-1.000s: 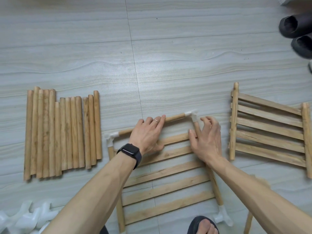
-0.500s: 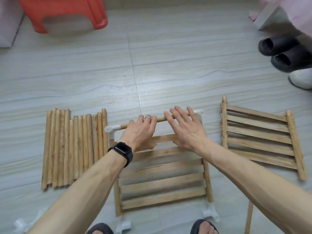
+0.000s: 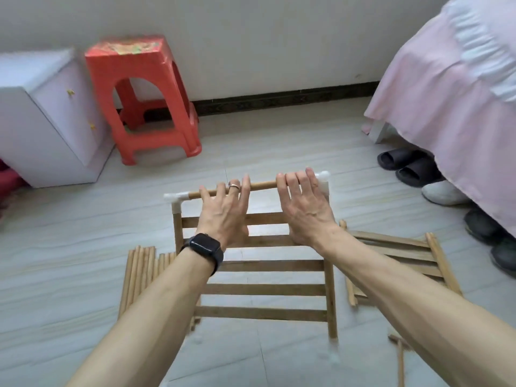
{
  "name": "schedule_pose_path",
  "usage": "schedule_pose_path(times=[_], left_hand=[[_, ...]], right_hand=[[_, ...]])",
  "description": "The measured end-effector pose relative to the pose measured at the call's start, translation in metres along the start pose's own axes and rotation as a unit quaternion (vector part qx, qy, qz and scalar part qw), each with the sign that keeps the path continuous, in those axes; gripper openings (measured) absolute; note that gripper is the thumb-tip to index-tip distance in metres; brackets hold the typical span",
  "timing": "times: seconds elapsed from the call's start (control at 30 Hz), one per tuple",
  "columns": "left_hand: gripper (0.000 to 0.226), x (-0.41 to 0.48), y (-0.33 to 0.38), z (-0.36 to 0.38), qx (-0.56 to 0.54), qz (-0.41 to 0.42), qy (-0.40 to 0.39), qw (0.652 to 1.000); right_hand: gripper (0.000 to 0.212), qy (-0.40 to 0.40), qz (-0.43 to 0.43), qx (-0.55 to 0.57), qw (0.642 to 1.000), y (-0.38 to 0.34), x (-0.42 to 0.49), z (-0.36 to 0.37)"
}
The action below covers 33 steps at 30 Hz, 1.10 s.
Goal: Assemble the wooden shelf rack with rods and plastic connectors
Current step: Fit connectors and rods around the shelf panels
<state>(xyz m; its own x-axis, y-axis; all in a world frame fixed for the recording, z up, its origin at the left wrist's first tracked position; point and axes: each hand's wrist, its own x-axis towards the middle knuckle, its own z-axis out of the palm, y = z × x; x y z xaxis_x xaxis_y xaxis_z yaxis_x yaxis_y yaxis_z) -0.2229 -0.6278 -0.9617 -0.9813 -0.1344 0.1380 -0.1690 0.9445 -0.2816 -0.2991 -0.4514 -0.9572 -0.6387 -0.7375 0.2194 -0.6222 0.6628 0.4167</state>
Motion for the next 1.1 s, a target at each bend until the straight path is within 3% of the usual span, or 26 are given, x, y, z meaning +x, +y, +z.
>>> schedule_pose_path(times=[0.23, 0.47, 0.93, 1.1], left_hand=[[0.107, -0.048, -0.017, -0.066, -0.003, -0.04, 0.059, 0.997], [0.086, -0.09, -0.013, -0.084, 0.005, -0.011, 0.073, 0.997], [0.081, -0.095, -0.002, -0.093, 0.001, 0.004, 0.037, 0.999], [0.087, -0.093, 0.0, -0.098, -0.01, 0.031, 0.08, 0.996]], right_hand=[[0.079, 0.106, 0.039, 0.068, 0.991, 0.012, -0.03, -0.077], [0.075, 0.063, 0.05, 0.119, 0.99, 0.004, -0.07, -0.097], [0.068, -0.002, 0.05, 0.092, 0.995, 0.002, -0.076, -0.094], [0.098, 0.02, 0.047, 0.098, 0.994, -0.003, -0.075, -0.095]])
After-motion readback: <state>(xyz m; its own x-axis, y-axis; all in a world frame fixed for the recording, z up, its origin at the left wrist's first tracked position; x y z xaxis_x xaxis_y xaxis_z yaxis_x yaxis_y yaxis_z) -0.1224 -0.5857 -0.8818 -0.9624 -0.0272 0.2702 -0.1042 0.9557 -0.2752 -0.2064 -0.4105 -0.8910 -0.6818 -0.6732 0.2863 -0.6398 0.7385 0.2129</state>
